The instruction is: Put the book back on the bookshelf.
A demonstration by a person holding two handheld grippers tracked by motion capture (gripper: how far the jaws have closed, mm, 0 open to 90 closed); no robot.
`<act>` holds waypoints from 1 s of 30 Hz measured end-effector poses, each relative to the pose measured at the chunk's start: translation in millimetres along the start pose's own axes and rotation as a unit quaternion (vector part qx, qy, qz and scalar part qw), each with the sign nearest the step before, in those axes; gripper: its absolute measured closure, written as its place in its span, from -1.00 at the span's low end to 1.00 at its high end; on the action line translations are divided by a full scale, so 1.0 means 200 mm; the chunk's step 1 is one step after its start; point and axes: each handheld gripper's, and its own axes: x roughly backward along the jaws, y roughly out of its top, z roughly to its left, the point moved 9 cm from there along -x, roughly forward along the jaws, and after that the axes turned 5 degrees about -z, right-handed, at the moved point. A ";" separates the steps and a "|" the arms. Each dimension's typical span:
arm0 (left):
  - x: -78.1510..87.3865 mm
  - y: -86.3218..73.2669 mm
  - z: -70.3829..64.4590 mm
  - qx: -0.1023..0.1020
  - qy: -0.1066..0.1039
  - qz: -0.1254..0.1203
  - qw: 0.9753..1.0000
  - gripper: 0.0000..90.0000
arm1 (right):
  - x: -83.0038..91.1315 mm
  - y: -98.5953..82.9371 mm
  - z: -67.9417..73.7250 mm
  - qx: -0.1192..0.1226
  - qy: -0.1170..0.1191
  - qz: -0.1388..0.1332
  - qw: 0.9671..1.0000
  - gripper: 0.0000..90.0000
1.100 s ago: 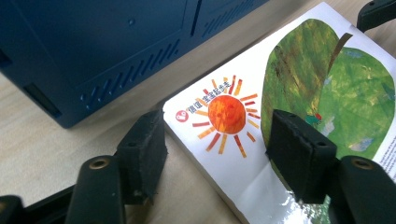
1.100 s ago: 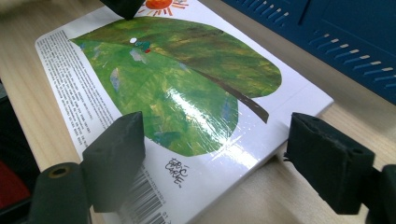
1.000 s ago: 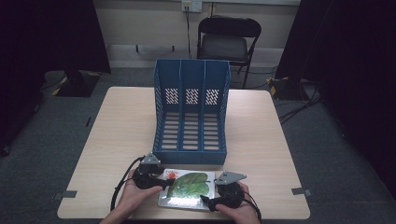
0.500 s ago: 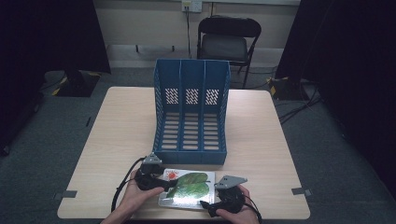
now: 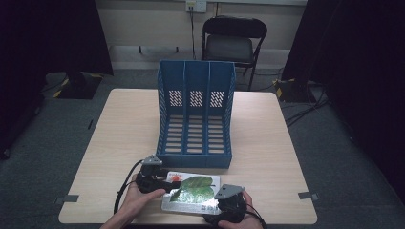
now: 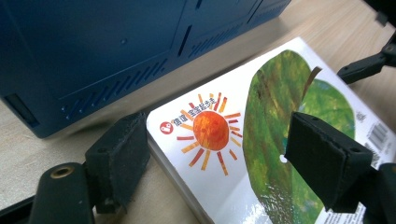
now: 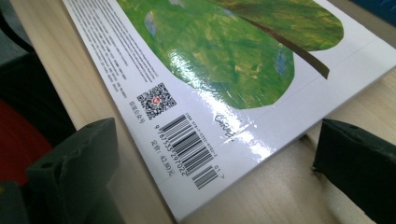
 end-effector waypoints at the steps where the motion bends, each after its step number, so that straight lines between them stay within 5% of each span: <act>1: 0.00 0.00 0.00 0.000 0.000 0.000 1.000 -0.53 | 0.00 0.00 0.00 0.002 -0.003 0.002 1.000 -1.00; 9: 0.02 0.01 0.00 0.025 -0.019 -0.005 0.999 -0.53 | -0.01 0.00 0.00 0.018 -0.022 0.007 1.000 -1.00; 19: 0.05 0.03 0.00 0.068 -0.040 -0.023 0.997 -0.52 | -0.02 0.00 0.00 0.007 -0.021 0.004 1.000 -1.00; 26: 0.08 0.04 0.01 0.111 -0.067 -0.044 0.991 -0.48 | -0.02 0.01 0.00 -0.006 -0.017 -0.001 1.000 -1.00; 28: 0.06 0.01 -0.03 0.135 -0.095 -0.029 0.986 -0.38 | -0.02 0.01 -0.01 -0.008 -0.015 -0.003 1.000 -1.00; 30: 0.06 0.00 -0.04 0.130 -0.096 -0.024 0.987 -0.39 | -0.02 0.01 -0.01 -0.011 -0.013 -0.004 1.000 -1.00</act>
